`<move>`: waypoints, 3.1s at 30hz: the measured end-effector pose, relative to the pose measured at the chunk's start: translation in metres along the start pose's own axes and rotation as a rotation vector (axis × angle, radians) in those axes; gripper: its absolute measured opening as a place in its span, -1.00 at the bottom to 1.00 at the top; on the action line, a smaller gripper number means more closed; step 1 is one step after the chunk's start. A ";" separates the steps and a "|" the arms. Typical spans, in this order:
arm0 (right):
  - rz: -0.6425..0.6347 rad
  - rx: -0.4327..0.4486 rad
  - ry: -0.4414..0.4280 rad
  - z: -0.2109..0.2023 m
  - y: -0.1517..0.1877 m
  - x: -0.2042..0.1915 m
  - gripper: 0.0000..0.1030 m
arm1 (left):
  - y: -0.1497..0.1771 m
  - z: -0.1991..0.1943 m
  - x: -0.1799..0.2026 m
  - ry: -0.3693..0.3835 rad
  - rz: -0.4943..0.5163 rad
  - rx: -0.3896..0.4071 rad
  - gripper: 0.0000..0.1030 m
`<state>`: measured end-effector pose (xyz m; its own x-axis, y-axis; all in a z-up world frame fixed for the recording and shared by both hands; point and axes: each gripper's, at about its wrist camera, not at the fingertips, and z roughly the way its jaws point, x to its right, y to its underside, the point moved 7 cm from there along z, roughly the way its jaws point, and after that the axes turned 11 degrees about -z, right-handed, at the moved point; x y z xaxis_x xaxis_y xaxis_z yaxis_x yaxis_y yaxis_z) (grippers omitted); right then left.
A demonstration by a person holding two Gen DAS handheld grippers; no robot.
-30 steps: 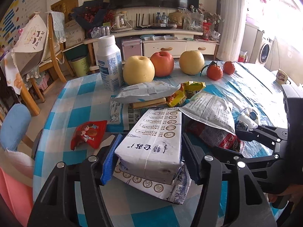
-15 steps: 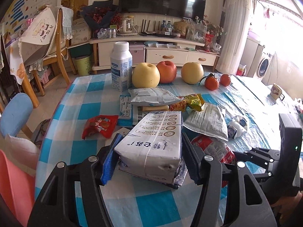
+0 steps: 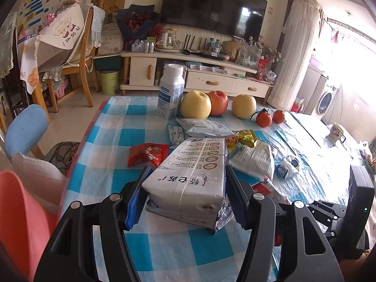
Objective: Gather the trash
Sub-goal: 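Lift both items over the pink bucket and open both tools to drop them, then return both tools over the table toward the remaining wrappers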
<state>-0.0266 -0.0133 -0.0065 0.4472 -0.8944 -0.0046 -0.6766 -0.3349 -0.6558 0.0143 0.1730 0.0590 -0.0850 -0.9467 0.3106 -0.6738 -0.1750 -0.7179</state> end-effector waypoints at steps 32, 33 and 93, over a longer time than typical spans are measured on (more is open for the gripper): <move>-0.262 0.137 -0.241 -0.022 -0.129 -0.219 -0.13 | -0.033 -0.131 -0.210 -0.342 -0.370 0.278 0.21; -0.279 0.135 -0.256 -0.018 -0.133 -0.230 -0.13 | -0.032 -0.135 -0.222 -0.360 -0.396 0.281 0.21; -0.111 0.273 0.139 -0.034 -0.032 -0.062 0.93 | -0.047 -0.105 -0.155 -0.467 -0.100 0.559 0.80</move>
<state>-0.0530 0.0430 0.0406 0.4126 -0.8952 0.1688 -0.4377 -0.3573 -0.8251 -0.0183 0.3560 0.1098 0.3630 -0.9136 0.1834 -0.1765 -0.2607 -0.9492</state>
